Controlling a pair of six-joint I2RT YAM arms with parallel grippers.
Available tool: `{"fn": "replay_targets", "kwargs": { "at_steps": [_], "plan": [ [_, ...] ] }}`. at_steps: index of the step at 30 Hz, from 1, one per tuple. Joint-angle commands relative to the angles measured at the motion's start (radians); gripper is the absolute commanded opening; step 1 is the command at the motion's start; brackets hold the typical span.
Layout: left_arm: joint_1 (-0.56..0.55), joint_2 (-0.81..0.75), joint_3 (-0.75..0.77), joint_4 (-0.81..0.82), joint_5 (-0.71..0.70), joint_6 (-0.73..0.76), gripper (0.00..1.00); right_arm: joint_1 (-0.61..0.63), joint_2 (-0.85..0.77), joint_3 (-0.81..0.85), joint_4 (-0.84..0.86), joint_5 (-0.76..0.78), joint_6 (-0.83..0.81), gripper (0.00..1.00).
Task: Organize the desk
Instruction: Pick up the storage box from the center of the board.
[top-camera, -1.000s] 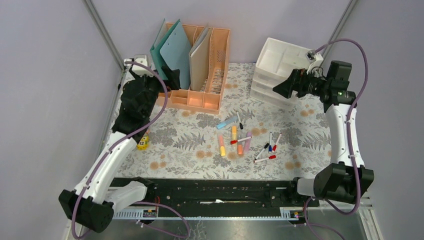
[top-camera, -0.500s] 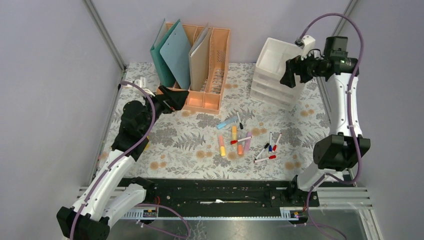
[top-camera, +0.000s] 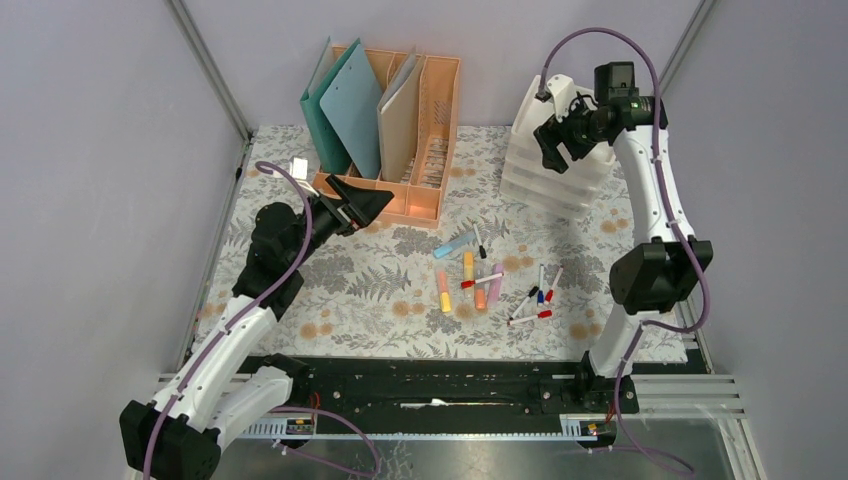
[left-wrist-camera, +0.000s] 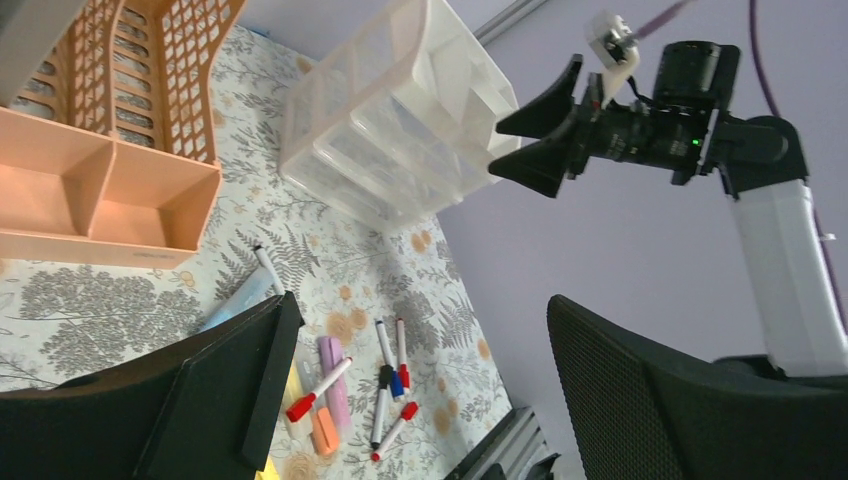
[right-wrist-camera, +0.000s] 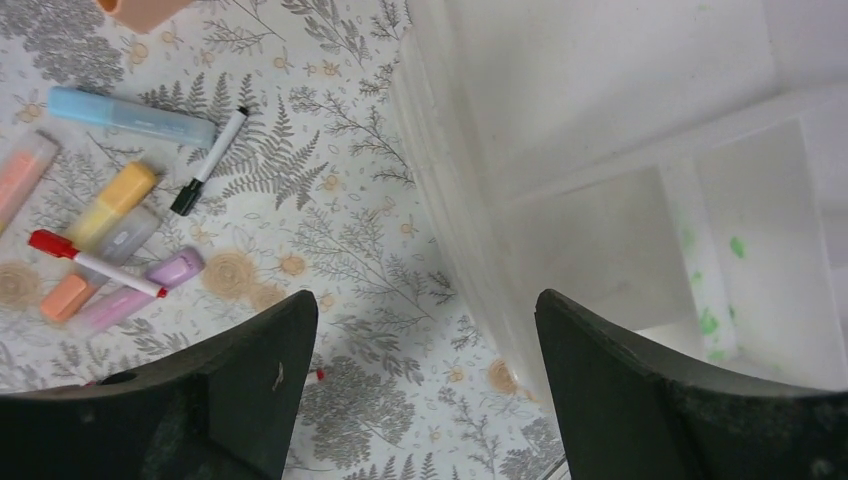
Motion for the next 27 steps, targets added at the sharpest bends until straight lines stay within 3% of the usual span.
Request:
{"fn": "replay_targets", "kwargs": {
  "at_steps": [1, 17, 27],
  "plan": [
    [0.003, -0.002, -0.006, 0.081, 0.054, -0.047, 0.99, 0.005, 0.062, 0.083, -0.01, 0.082, -0.058, 0.85],
    [0.003, 0.08, -0.022, 0.205, 0.126, -0.149, 0.99, 0.006, 0.196, 0.165, -0.049, 0.108, -0.159, 0.62],
    [-0.021, 0.165, -0.026, 0.333, 0.157, -0.215, 0.99, 0.005, 0.221, 0.161, -0.046, 0.119, -0.2, 0.29]
  ]
}}
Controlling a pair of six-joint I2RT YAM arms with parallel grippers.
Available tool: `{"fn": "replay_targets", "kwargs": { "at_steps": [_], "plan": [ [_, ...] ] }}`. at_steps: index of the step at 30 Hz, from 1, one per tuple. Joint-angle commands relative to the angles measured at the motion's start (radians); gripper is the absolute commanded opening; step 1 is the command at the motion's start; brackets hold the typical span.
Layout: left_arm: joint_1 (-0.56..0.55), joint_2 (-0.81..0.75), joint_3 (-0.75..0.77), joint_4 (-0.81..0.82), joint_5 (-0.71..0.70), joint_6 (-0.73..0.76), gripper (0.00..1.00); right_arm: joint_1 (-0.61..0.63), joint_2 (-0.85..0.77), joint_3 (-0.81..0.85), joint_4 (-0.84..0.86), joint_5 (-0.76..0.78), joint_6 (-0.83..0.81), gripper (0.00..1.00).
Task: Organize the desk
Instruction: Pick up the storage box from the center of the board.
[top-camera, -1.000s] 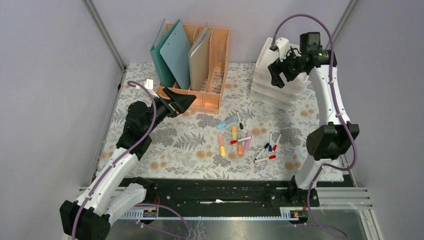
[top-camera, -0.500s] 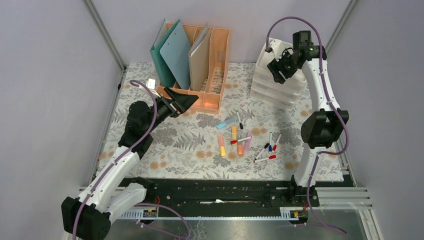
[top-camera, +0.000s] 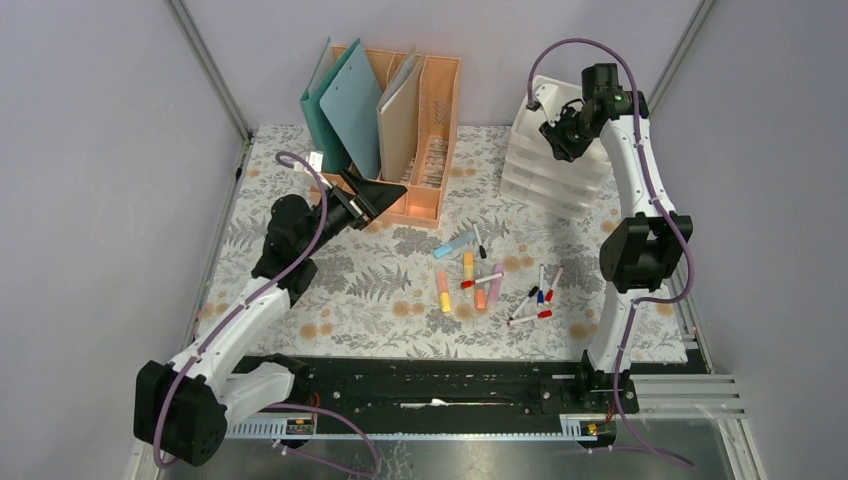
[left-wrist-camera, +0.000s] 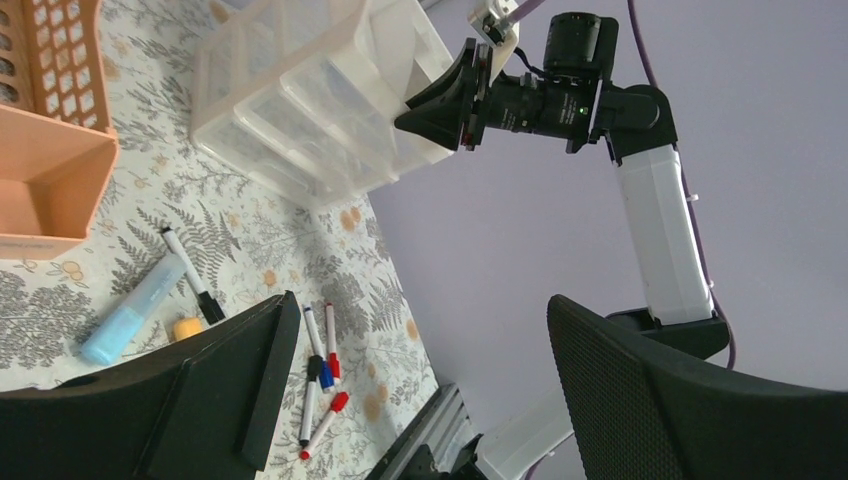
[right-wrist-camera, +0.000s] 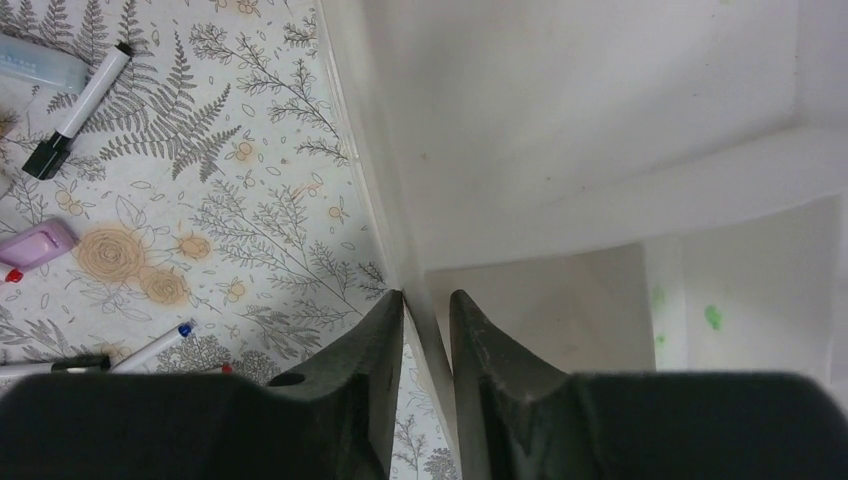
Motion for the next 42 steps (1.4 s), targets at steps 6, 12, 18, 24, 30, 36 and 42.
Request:
{"fn": "replay_targets", "kwargs": {
  "at_steps": [6, 12, 18, 24, 30, 36, 42],
  "plan": [
    [-0.064, 0.073, -0.01, 0.186, 0.013, -0.079, 0.99, 0.003, 0.007, 0.034, -0.017, -0.007, -0.042, 0.0],
    [-0.147, 0.152, 0.001, 0.29, -0.062, -0.106, 0.99, 0.003, -0.041, 0.059, -0.005, -0.08, 0.002, 0.0],
    [-0.25, 0.31, 0.09, 0.39, -0.095, -0.105, 0.99, 0.004, -0.054, 0.139, -0.007, -0.146, 0.13, 0.0],
    [-0.308, 0.451, 0.177, 0.436, -0.148, -0.071, 0.99, 0.004, -0.068, 0.181, -0.043, -0.248, 0.26, 0.0],
    [-0.349, 0.57, 0.244, 0.479, -0.21, -0.087, 0.99, 0.003, -0.097, 0.171, -0.059, -0.367, 0.351, 0.0],
    [-0.377, 0.705, 0.327, 0.576, -0.249, -0.136, 0.96, 0.003, -0.107, 0.143, -0.059, -0.435, 0.38, 0.0],
    [-0.39, 0.839, 0.449, 0.593, -0.272, -0.158, 0.87, 0.003, -0.111, 0.131, -0.059, -0.455, 0.391, 0.0]
  ]
}}
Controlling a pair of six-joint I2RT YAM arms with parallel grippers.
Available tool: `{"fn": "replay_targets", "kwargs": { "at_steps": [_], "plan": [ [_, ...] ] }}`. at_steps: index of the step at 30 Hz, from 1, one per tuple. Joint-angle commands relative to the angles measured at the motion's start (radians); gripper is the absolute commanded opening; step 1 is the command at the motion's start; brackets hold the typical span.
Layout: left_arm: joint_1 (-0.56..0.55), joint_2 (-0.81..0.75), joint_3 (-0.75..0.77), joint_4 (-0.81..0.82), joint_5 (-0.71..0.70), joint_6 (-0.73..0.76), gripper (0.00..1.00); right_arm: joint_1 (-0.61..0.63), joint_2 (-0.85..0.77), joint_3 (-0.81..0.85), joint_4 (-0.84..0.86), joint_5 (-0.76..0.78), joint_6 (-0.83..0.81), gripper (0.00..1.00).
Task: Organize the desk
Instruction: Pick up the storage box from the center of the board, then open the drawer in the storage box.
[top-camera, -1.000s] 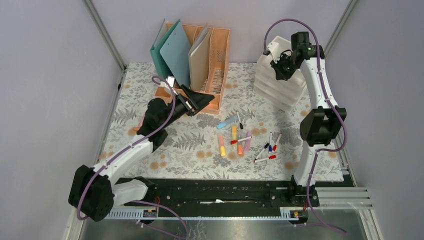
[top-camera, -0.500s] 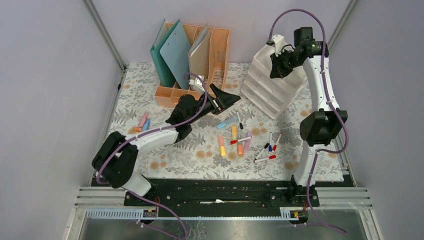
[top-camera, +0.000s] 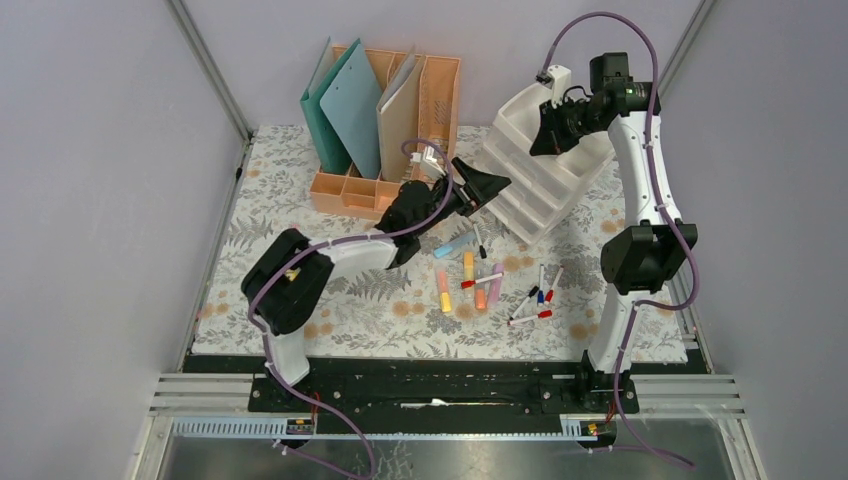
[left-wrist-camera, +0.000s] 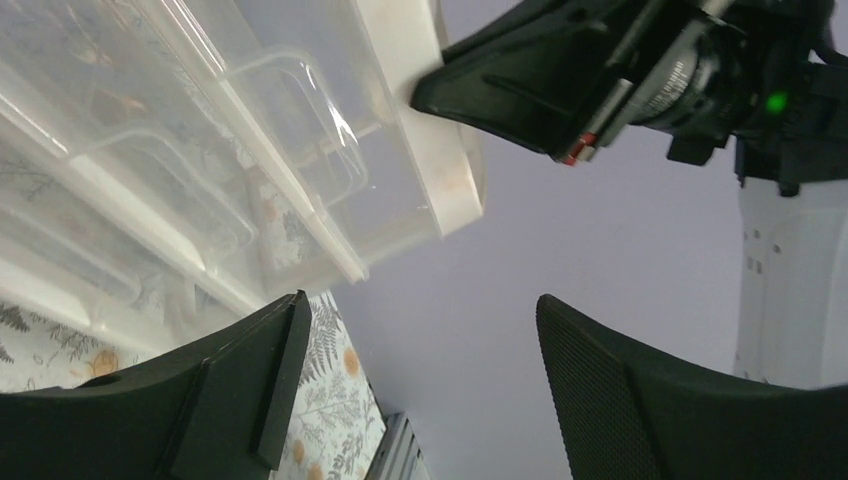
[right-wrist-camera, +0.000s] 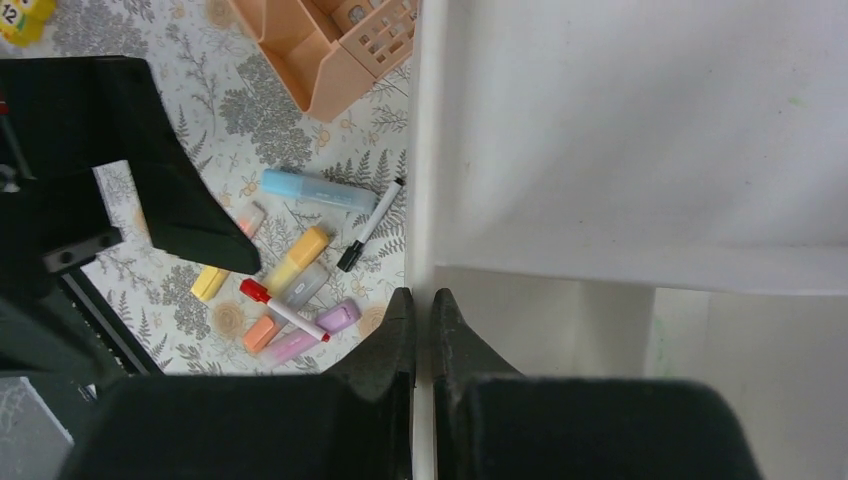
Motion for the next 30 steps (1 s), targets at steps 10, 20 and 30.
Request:
{"fn": "replay_targets", "kwargs": {
  "at_steps": [10, 20, 30],
  "plan": [
    [-0.014, 0.211, 0.22, 0.18, -0.097, -0.1, 0.76, 0.001, -0.102, 0.01, 0.046, -0.125, 0.033, 0.0],
    [-0.015, 0.309, 0.337, 0.188, -0.116, -0.133, 0.67, 0.002, -0.118, -0.004, 0.043, -0.137, 0.034, 0.0],
    [-0.019, 0.363, 0.4, 0.197, -0.138, -0.15, 0.75, 0.001, -0.127, -0.009, 0.03, -0.171, 0.031, 0.0]
  ]
}}
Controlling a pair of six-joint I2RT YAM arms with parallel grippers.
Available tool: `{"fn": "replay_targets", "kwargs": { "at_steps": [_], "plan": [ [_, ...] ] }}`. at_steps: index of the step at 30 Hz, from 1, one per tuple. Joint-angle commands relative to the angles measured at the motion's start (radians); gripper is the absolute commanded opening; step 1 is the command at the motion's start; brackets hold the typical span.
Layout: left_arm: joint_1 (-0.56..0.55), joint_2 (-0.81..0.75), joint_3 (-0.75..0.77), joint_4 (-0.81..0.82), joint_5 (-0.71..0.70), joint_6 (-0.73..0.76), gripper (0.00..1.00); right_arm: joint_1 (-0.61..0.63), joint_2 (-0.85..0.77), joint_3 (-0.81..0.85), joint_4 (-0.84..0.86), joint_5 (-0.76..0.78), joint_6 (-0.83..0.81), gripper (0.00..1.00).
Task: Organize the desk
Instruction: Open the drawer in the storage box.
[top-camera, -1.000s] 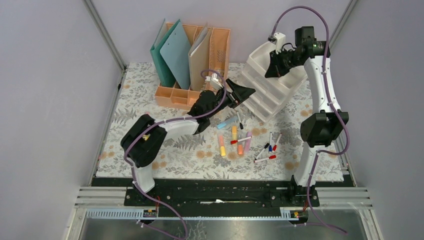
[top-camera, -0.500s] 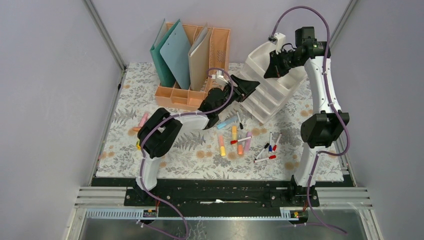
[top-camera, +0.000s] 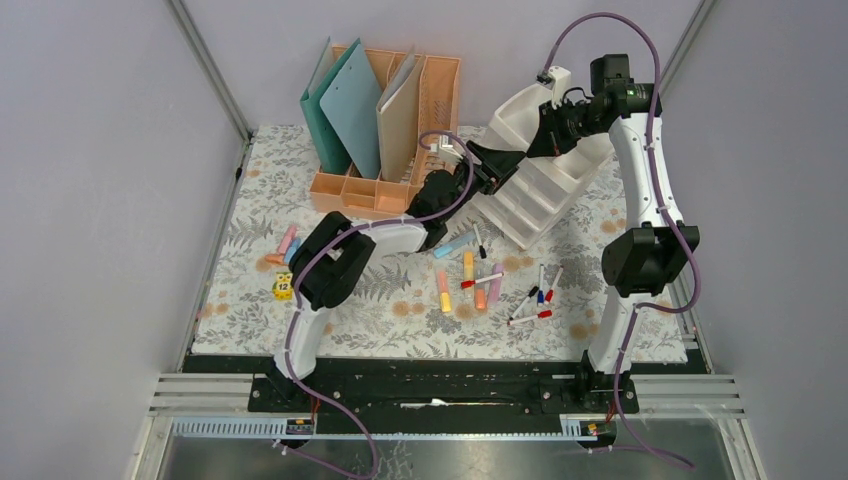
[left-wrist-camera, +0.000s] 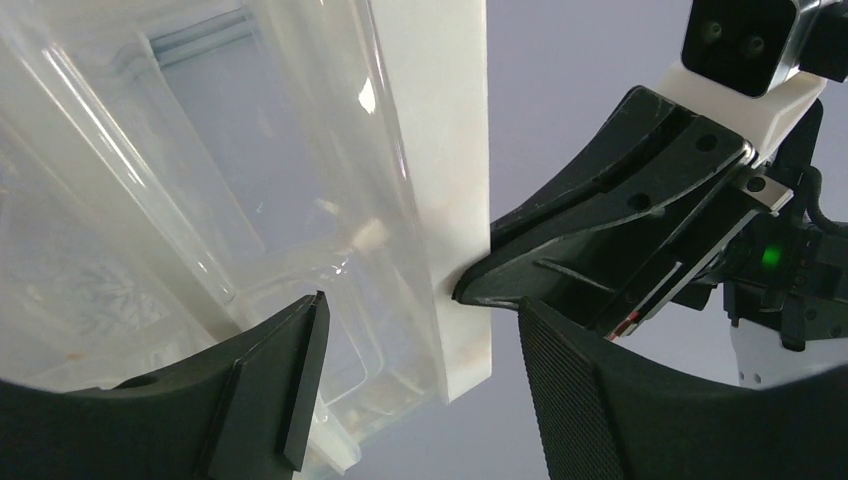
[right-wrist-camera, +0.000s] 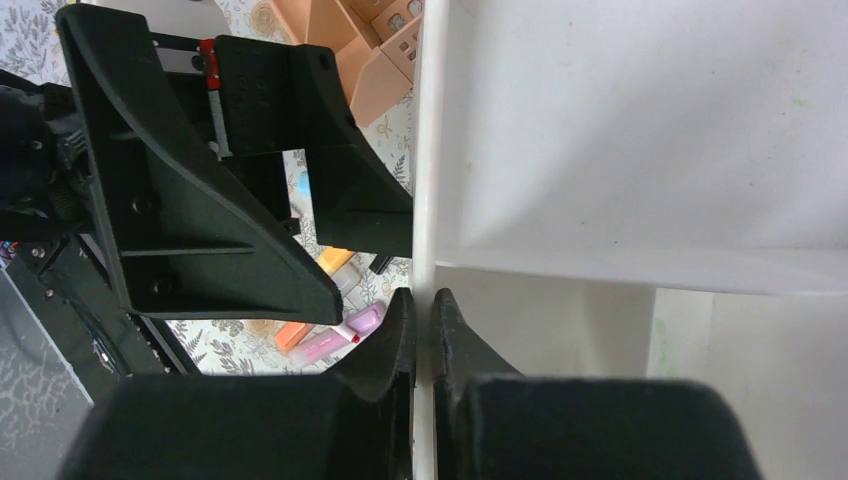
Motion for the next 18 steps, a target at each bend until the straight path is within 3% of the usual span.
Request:
{"fn": "replay_targets", "kwargs": {
  "at_steps": [1, 5, 12, 18],
  "plan": [
    [-0.012, 0.032, 0.068, 0.077, -0.025, -0.019, 0.75, 0.002, -0.102, 0.02, 0.033, -0.107, 0.008, 0.0],
    [-0.016, 0.06, 0.109, 0.107, -0.023, -0.027, 0.75, 0.001, -0.102, 0.013, 0.03, -0.12, 0.011, 0.0],
    [-0.017, 0.049, 0.096, 0.176, -0.014, -0.047, 0.41, 0.0, -0.095, -0.014, 0.033, -0.023, -0.021, 0.0],
    [-0.012, 0.003, 0.036, 0.242, -0.014, -0.033, 0.34, -0.012, -0.093, -0.049, 0.066, 0.069, -0.031, 0.0]
  ]
}}
